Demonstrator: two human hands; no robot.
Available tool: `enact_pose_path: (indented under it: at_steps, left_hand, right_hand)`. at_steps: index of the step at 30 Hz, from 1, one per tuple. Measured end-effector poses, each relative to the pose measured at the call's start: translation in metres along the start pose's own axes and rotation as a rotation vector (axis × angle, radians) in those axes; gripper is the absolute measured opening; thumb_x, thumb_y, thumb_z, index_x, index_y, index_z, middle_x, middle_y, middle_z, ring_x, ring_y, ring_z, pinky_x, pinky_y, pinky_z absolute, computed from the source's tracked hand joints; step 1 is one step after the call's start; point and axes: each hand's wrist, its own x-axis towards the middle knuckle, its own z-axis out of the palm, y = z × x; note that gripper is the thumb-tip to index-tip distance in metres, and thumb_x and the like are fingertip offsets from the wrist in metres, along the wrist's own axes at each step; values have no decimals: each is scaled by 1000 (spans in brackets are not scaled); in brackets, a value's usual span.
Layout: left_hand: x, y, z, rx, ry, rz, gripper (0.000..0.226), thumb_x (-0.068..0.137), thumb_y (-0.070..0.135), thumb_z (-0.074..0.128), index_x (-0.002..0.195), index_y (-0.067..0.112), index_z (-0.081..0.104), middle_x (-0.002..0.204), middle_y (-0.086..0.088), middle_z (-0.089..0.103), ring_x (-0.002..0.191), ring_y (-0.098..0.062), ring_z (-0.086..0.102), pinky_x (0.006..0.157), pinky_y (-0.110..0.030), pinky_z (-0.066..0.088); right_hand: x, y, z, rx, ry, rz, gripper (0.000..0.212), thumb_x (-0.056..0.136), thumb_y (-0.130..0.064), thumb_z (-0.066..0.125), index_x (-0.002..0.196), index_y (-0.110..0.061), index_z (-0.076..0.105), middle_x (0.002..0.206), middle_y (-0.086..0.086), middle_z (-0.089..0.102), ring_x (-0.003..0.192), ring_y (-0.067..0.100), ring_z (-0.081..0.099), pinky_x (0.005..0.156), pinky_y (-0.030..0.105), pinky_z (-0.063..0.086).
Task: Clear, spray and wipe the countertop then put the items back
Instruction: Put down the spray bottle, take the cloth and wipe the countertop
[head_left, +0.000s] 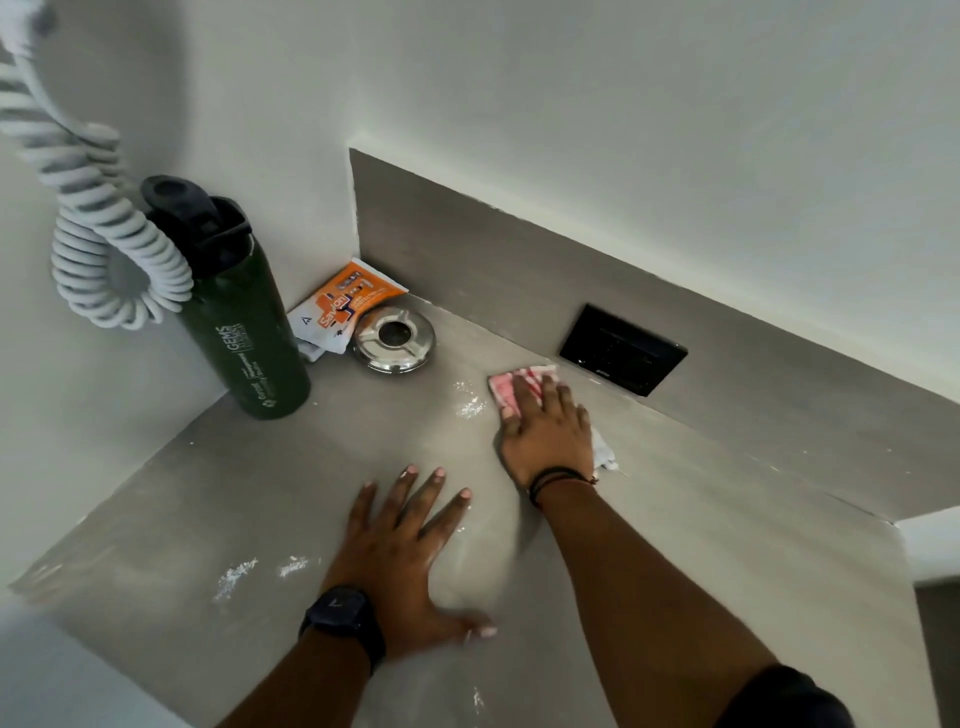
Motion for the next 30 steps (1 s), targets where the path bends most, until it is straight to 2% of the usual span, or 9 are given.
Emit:
enact_pose_path:
  at_steps: [6,9,11,13,15,20,24,27,30]
  left_hand:
    - [2,3,-5,14,-5,-14,124,50,103,36,151,31,27,157,-1,29,145,-28,21,113,-58,9]
    - [3,2,-5,29,-52,-26,127,48,105,31,152,32,21,159,-2,24,146,-29,17,115,-59,8]
    - [8,-2,-2,61,-75,-44,130,45,108,23,152,37,1,162,2,7,148,-27,4,116,-58,-2]
    - [15,-8,0,87,-63,-60,127,41,110,15,142,45,-27,159,7,-16,147,-24,-12,114,-56,-15]
    - [22,-13,1,97,-67,-71,124,38,110,12,134,48,-37,154,10,-26,146,-23,-18,111,-53,-20]
    - [26,-17,3,103,-21,-56,118,46,108,12,141,48,-25,160,9,-13,147,-23,-11,114,-52,-15]
    - [26,-18,3,127,-23,-34,104,58,101,3,141,45,-26,160,7,-15,148,-24,-11,114,-54,-13]
    - [24,-21,0,145,-23,-10,88,71,89,-4,144,41,-21,163,3,-6,148,-26,-8,115,-56,-8]
    - [21,-22,0,179,-30,13,83,73,82,-14,144,40,-21,163,2,-4,148,-26,-7,116,-57,-6]
  right_hand:
    - [-34,-18,12,42,-20,-106,59,91,-39,38,149,-34,25,160,6,19,147,25,12,118,44,7]
    - [-50,-13,10,50,-25,-102,59,92,-38,40,149,-33,26,160,5,20,147,24,12,119,43,7]
    - [-61,-6,9,54,-26,-89,58,93,-38,38,149,-34,25,160,4,19,147,24,10,119,42,6]
    - [-75,2,9,62,-20,-60,58,93,-40,35,149,-34,23,161,4,17,148,23,9,119,41,5]
    - [-92,11,8,70,-5,-20,58,93,-40,33,150,-35,23,161,3,17,148,23,10,119,41,5]
    - [-134,23,7,88,21,83,55,95,-43,30,149,-38,21,161,2,18,148,22,8,119,40,5]
    - [-168,6,12,82,-1,94,56,94,-45,25,149,-39,20,161,1,14,149,21,5,119,39,2]
    - [-196,-15,17,80,3,63,55,93,-45,27,148,-38,27,160,2,20,148,23,11,119,40,4]
    - [-219,-21,16,86,11,52,54,92,-43,32,146,-37,33,157,3,29,146,24,20,118,43,8]
